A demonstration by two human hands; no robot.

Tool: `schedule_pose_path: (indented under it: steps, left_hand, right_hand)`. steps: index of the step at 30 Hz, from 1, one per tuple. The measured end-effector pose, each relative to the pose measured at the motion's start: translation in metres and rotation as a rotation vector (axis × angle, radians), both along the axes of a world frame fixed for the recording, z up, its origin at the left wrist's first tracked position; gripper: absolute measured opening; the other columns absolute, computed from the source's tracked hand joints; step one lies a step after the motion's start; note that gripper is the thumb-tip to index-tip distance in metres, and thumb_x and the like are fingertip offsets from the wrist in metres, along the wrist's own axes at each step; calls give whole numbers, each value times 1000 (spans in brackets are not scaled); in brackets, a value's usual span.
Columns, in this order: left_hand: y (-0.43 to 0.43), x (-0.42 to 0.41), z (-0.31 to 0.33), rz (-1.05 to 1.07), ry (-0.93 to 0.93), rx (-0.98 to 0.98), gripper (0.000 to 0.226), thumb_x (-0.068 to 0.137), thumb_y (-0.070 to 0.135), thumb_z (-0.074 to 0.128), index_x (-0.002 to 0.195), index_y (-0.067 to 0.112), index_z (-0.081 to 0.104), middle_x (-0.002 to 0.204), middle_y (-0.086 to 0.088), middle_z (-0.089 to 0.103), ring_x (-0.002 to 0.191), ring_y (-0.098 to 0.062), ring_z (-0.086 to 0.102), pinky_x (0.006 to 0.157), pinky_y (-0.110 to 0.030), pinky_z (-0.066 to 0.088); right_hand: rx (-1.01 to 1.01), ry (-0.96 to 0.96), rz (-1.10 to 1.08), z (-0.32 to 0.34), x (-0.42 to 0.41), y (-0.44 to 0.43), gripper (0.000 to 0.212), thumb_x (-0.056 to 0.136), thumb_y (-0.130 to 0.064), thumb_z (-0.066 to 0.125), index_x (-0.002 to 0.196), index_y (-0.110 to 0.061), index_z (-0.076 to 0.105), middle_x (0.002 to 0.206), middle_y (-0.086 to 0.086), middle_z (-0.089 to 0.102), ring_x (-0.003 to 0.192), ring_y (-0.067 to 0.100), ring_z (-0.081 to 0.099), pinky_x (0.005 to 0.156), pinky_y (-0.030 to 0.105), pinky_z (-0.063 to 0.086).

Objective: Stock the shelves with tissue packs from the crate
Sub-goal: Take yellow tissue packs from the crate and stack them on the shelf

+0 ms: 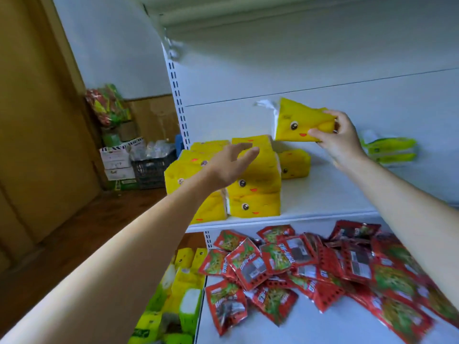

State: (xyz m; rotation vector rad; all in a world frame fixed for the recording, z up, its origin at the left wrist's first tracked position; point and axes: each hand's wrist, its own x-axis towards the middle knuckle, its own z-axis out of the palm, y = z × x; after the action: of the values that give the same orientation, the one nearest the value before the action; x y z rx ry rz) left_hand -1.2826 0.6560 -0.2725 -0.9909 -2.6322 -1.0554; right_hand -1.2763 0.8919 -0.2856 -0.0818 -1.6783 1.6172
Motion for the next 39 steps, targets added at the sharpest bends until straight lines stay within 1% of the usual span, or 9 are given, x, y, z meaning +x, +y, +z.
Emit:
schedule_pose_path:
  steps: [4,6,9,15,22,25,29,33,39]
  left_hand:
    - [26,-20,-10,78,195,-479,70,84,71,38,139,27,42,145,1,43,130,-22,43,107,-42,34]
    - [32,-23,-14,117,296,-567,75,79,77,34,139,33,39,145,4,42,133,-20,38,107,-41,33]
    - [36,-26,-17,123,333,-521,63,85,68,37,139,35,39,144,5,42,132,-20,39,102,-36,36]
    - [36,-26,-18,112,354,-535,61,85,66,38,138,36,39,143,7,43,130,-18,40,100,-32,35]
    - [37,-27,-18,103,358,-511,60,86,65,38,138,36,38,144,7,42,130,-18,40,95,-31,37]
    - [37,-26,-20,105,376,-493,60,87,65,38,139,35,37,143,7,42,131,-18,39,94,-30,37]
    - [29,-24,-20,100,376,-495,67,84,66,41,142,34,33,149,7,36,136,-18,33,104,-34,32]
    - [6,-21,-12,110,364,-426,66,86,64,40,142,32,35,148,4,37,135,-17,35,105,-34,33]
    - [-51,-14,-5,193,323,-280,55,94,54,32,139,24,42,143,-1,46,129,-21,43,97,-32,36]
  right_hand:
    - [55,-85,-80,-23,-29,37,54,73,3,71,121,-10,50,112,5,53,99,18,52,84,34,48]
    - [96,-138,-92,-30,-45,47,52,71,1,72,117,-12,53,106,5,55,94,19,54,84,38,48]
    - [179,-209,-108,-37,-71,52,49,70,-4,72,113,-20,54,112,15,56,90,21,53,78,35,47]
    - [261,-317,-148,-46,-107,47,54,81,-1,65,131,-9,44,137,10,46,122,25,45,85,24,35]
    - [249,-363,-184,-55,-116,45,58,85,-9,64,136,-16,38,137,8,47,119,26,49,84,25,39]
    - [295,-375,-149,-53,-110,46,73,85,-10,64,145,-17,24,146,7,36,129,24,40,96,23,35]
    - [384,-433,-243,-40,-94,45,89,84,-22,66,150,-22,6,155,12,12,142,25,16,115,33,19]
    - [572,-289,-286,-7,-75,24,77,86,-19,60,149,-19,16,154,13,12,143,24,12,116,33,14]
    - [714,-72,-42,35,-54,-66,59,87,-14,57,142,-13,34,145,7,32,137,16,29,100,10,19]
